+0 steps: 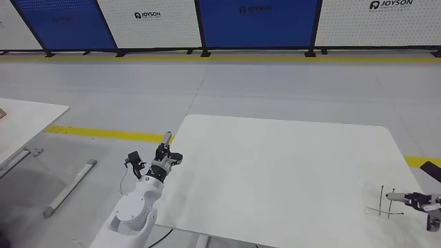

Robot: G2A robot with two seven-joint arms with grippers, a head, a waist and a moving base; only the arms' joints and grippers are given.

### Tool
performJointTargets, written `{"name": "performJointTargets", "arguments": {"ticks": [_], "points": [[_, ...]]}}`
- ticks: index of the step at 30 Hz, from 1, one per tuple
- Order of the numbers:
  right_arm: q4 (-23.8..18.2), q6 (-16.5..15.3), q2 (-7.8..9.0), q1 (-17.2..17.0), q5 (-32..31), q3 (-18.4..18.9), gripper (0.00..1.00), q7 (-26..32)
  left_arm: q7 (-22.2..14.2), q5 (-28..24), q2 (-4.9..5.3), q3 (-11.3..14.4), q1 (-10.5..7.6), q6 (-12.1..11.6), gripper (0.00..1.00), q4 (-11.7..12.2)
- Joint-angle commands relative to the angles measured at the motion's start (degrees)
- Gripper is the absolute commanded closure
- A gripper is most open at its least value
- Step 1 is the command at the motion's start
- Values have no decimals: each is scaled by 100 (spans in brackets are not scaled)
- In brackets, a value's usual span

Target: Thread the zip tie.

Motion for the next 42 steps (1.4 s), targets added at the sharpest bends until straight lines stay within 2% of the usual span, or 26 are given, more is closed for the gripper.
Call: {"name": "performJointTargets", "arguments": {"ticks": [1,2,5,11,13,15,17,25,28,36,42], "points": [[42,21,7,72,-73,-115,23,-2,0,0,0,0,0,0,0,0],[51,22,12,101,-76,-169,51,-2,0,0,0,0,0,0,0,0],[62,111,36,214,-108,-373,62,-2,0,0,0,0,0,0,0,0],[177,132,72,451,-10,-723,78,-2,0,0,0,0,0,0,0,0],[207,134,93,508,30,-796,82,-2,0,0,0,0,0,0,0,0],[250,134,112,556,58,-846,82,-2,0,0,0,0,0,0,0,0],[310,134,123,617,85,-931,88,-2,0,0,0,0,0,0,0,0],[469,134,106,912,105,-1338,83,-2,0,0,0,0,0,0,0,0],[503,134,112,989,111,-1443,76,-2,0,0,0,0,0,0,0,0],[509,134,149,1089,108,-1589,79,-2,0,0,0,0,0,0,0,0],[588,134,126,1270,96,-1852,79,-2,0,0,0,0,0,0,0,0]]}}
